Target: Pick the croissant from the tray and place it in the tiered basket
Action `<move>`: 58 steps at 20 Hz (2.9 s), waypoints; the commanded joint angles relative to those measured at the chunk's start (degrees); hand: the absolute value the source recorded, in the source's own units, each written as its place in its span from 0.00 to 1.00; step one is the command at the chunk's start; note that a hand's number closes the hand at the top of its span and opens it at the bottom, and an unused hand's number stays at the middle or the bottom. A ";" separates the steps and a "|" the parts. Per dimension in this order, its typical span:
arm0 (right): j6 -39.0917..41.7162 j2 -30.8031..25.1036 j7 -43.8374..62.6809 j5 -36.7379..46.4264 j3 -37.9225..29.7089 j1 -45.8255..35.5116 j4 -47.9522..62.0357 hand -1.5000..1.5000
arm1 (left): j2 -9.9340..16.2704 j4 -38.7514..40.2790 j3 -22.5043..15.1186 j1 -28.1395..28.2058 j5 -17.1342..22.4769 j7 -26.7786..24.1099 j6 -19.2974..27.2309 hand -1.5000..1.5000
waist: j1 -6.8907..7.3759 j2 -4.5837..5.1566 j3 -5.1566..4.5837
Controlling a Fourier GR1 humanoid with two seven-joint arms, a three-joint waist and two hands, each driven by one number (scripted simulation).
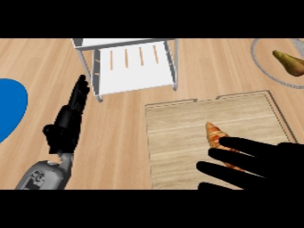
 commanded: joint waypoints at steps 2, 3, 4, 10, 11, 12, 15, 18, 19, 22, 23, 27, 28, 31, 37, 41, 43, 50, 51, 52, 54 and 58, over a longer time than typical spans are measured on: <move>1.97 3.10 7.38 7.09 10.12 2.85 -3.69 0.00 | -1.36 1.26 0.09 0.16 -0.72 -0.15 -0.28 0.50 | 0.09 0.11 -0.01; 4.28 1.04 6.70 4.38 6.01 1.39 -3.72 0.00 | -1.19 2.61 0.95 -0.34 -1.56 -1.56 -0.39 0.50 | -0.15 0.07 -0.02; 5.31 0.37 6.87 2.79 4.24 0.13 -1.51 0.00 | -1.79 3.32 1.29 -2.80 -2.02 0.30 -0.01 0.50 | -0.19 0.08 -0.02; 7.76 -0.62 7.15 6.15 2.93 4.62 -5.22 0.00 | -2.50 -1.96 0.53 0.57 -3.19 2.19 -0.29 0.50 | -0.14 0.01 0.03; 8.96 -0.15 1.60 13.00 1.45 6.67 -2.77 0.00 | -1.33 -1.74 1.08 1.42 -2.90 0.17 -1.86 0.50 | 0.24 0.23 0.12; 8.13 0.70 4.47 12.32 3.06 5.10 -4.03 0.00 | -1.80 2.86 2.06 3.53 -2.07 -5.09 -2.94 0.50 | 0.11 0.20 0.04; 9.22 4.73 1.56 19.55 6.04 1.86 0.73 0.00 | -2.24 -0.50 1.99 -0.99 -3.81 2.36 -1.74 0.50 | 0.74 0.28 0.08; 10.05 4.60 0.26 23.12 7.26 2.72 -1.47 0.00 | -4.51 1.95 1.77 -0.03 -4.69 -0.83 -1.22 0.50 | 0.37 0.22 0.06; 10.01 4.75 -1.61 24.12 4.85 3.26 -1.07 0.00 | -2.22 -1.25 3.23 0.76 -3.29 1.34 -3.67 0.50 | 0.42 0.17 0.07; 10.10 4.88 -6.25 29.22 7.14 2.31 1.26 0.00 | -3.91 -0.66 2.21 -0.55 -5.76 2.95 -2.07 0.50 | 0.61 0.27 0.08; 9.61 2.14 -9.82 30.81 7.02 3.79 -0.37 0.00 | -3.72 -2.35 2.31 1.71 -5.09 2.22 -2.32 0.50 | 0.72 0.29 0.12; 6.67 4.28 -13.85 36.75 12.60 0.44 0.27 0.00 | -2.86 -2.75 2.92 2.90 -4.63 1.09 -4.56 0.50 | 1.03 0.30 0.10; 3.88 0.28 -17.62 39.81 12.86 2.83 -2.28 0.00 | -4.71 -2.27 1.92 0.75 -6.33 2.06 -2.52 0.50 | 0.78 0.39 0.18; 0.40 -1.18 -21.55 44.16 12.93 4.79 -2.51 0.00 | -5.66 1.66 3.19 0.14 -6.54 -0.12 -3.20 0.50 | 0.29 0.33 0.13; -7.74 -1.13 -26.06 54.93 13.37 7.35 5.77 0.00 | -4.06 1.07 6.39 0.85 -4.97 -0.82 -6.52 0.50 | 0.24 0.24 0.07; -8.24 -0.81 -30.56 57.72 11.53 8.51 9.49 0.00 | -6.26 -0.28 4.73 2.03 -7.83 0.13 -4.81 0.50 | 0.19 0.17 0.06; -9.44 -0.53 -31.70 59.19 12.75 10.01 11.66 0.00 | -5.42 2.04 7.88 -3.66 -6.41 2.95 -5.97 0.50 | -0.01 0.22 0.06; -16.02 0.90 -40.52 65.30 12.03 12.53 17.84 0.00 | -7.41 2.10 7.38 0.03 -8.25 0.10 -6.10 0.50 | 0.00 0.20 0.05; -10.22 6.24 -36.04 65.81 13.01 10.87 15.27 0.00 | -6.83 -2.06 5.91 2.37 -9.36 2.29 -6.51 0.50 | 0.19 0.11 0.04; -9.02 6.47 -39.27 64.53 11.97 7.81 18.68 0.00 | -6.45 -2.77 6.46 2.61 -8.86 2.14 -7.09 0.50 | 0.39 0.14 0.03; -11.60 3.73 -42.19 65.95 9.82 11.01 18.23 0.00 | -7.37 0.86 8.20 1.08 -8.26 -0.27 -7.57 0.50 | 0.04 0.15 0.03; -12.15 3.65 -43.49 67.96 9.58 13.45 17.49 0.00 | -7.71 -0.17 7.83 3.03 -9.57 -0.92 -7.76 0.50 | -0.01 0.10 0.04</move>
